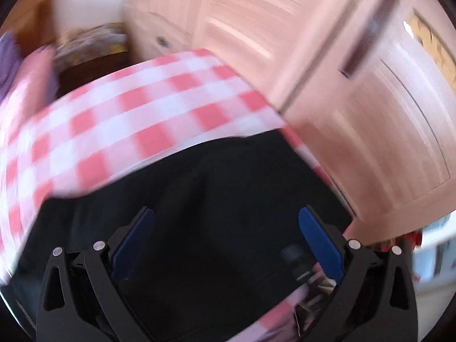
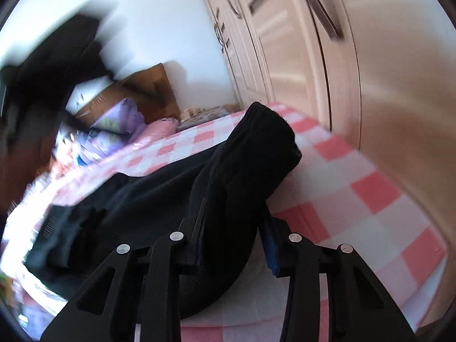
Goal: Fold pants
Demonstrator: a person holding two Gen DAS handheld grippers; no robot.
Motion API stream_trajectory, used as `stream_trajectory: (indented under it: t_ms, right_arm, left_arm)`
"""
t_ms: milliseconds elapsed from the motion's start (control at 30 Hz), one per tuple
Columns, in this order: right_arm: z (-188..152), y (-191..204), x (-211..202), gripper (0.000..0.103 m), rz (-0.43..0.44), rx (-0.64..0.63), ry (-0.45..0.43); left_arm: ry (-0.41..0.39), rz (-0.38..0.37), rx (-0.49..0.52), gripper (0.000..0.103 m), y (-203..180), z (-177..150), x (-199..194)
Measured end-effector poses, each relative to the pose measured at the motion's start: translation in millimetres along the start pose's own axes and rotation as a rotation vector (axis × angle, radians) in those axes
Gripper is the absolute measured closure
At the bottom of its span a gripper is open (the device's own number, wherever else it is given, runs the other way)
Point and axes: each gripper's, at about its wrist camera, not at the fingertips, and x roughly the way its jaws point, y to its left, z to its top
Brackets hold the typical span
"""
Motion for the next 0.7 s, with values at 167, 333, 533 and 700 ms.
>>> stream_trajectory:
  t_ms: [167,333,533,700]
  right_arm:
    - [0,6,0,0.064,-0.036,-0.046,-0.020]
    - [-3,11,-6,0.064,-0.045,-0.075,-0.035]
    - [-5,19,-4,0.062,-0.041,-0.093,-0.013]
    - [-19,9,-19,0.004,0.020,-0.049,0.033]
  left_arm:
    - [0.237,0.197,0.284,0.002,-107,45,52]
    - [0.417,0.589,0.628,0.002,-172,24,121]
    - [0.633,0.799,0.756,0.025,-145,-6,177]
    - [0.568,0.669,0.714,0.074,-133,-7,151]
